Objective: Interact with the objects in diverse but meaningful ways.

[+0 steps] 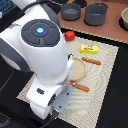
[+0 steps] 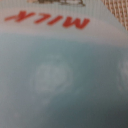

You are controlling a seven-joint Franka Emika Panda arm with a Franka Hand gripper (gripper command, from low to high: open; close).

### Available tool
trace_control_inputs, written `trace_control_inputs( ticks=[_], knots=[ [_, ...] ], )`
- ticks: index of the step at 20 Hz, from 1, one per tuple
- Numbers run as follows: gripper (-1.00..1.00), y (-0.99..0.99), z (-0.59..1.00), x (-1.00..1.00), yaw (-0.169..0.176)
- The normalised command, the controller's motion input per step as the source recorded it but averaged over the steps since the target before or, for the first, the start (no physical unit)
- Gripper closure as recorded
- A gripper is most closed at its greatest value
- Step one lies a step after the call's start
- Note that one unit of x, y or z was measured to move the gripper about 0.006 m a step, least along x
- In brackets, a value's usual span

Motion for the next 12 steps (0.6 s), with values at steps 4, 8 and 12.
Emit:
trace_control_inputs(
  ticks=[4, 8, 12],
  knots=[
    [1.00, -0.05, 0.16, 0.14, 0.019],
    [1.00, -0.04, 0.17, 0.16, 0.006],
    [1.00, -0.02, 0.19, 0.18, 0.001]
  ],
)
